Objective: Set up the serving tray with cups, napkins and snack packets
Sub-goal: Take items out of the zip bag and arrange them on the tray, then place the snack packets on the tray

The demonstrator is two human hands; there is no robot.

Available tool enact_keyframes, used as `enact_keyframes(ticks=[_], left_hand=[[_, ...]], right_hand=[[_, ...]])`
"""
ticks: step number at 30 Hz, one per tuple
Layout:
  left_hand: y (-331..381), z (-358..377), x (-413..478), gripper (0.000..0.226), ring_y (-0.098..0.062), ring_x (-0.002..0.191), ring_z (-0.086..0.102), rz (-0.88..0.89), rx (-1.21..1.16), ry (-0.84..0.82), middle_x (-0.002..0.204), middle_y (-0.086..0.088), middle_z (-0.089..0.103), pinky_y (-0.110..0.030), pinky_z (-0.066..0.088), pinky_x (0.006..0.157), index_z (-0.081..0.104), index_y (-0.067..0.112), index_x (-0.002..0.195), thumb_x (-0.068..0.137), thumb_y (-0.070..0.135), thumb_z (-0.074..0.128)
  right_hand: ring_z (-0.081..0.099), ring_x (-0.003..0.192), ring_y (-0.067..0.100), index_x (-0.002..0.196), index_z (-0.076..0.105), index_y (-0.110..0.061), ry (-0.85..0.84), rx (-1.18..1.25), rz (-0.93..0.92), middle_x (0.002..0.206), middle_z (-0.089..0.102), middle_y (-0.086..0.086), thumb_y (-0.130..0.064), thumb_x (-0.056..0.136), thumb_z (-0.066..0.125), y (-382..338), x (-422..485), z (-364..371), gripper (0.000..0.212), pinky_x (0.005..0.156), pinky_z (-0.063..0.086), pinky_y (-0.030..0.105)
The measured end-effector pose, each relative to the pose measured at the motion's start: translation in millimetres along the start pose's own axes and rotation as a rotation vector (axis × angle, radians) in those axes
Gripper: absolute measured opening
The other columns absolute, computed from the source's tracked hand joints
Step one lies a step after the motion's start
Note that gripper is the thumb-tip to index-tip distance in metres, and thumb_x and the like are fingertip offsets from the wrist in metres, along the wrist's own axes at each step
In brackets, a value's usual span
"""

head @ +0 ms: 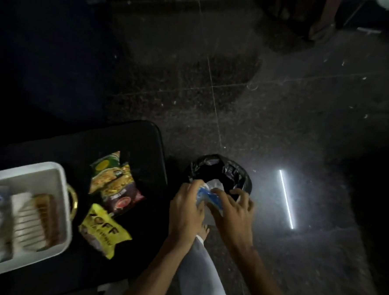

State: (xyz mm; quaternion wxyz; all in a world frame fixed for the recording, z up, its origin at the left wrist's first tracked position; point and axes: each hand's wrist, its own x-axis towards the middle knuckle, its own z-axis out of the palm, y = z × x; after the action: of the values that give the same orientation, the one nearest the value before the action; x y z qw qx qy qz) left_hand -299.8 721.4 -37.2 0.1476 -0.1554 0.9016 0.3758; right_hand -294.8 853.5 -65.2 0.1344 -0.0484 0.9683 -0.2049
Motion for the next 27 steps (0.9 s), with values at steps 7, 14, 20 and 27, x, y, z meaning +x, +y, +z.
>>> enact_keyframes(ticks=[7, 14, 20, 27], left_hand=[[-60, 140, 84, 0.026, -0.026, 0.098, 0.069, 0.023, 0.206, -0.113, 0.116, -0.011, 0.064, -0.037, 0.060, 0.077, 0.062, 0.015, 0.118, 0.093, 0.011, 0.065], [-101, 188, 109, 0.064, -0.033, 0.138, 0.049, -0.071, 0.140, -0.405, 0.157, -0.017, 0.040, -0.037, 0.045, 0.108, 0.038, 0.019, 0.154, 0.096, 0.014, 0.064], [-75, 155, 93, 0.064, -0.035, 0.143, 0.042, -0.131, 0.257, -0.468, 0.166, -0.013, 0.022, -0.045, 0.045, 0.106, 0.025, 0.030, 0.159, 0.102, 0.027, 0.054], [-31, 46, 39, 0.049, -0.015, 0.149, 0.034, -0.066, -0.133, -0.112, 0.163, 0.004, 0.034, -0.032, 0.035, 0.119, 0.045, 0.030, 0.150, 0.102, 0.029, 0.053]], right_hand=[[0.052, 0.105, 0.031, 0.119, 0.065, -0.016, -0.072, -0.033, 0.065, 0.123, 0.059, 0.011, -0.017, 0.080, 0.078, 90, 56, 114, 0.042, 0.073, 0.054, 0.039], [0.035, 0.130, 0.033, 0.148, 0.035, -0.015, -0.325, -0.119, 0.178, 0.145, 0.034, 0.014, -0.007, 0.082, 0.073, 116, 73, 166, 0.076, 0.087, 0.054, 0.039], [0.034, 0.133, 0.032, 0.139, 0.047, -0.013, -0.356, -0.117, 0.207, 0.149, 0.033, 0.012, -0.020, 0.092, 0.061, 95, 64, 142, 0.049, 0.092, 0.053, 0.042], [0.042, 0.128, 0.026, 0.126, 0.063, -0.010, -0.123, 0.153, 0.118, 0.137, 0.053, 0.012, -0.015, 0.092, 0.060, 17, 47, 75, 0.034, 0.102, 0.042, 0.034]])
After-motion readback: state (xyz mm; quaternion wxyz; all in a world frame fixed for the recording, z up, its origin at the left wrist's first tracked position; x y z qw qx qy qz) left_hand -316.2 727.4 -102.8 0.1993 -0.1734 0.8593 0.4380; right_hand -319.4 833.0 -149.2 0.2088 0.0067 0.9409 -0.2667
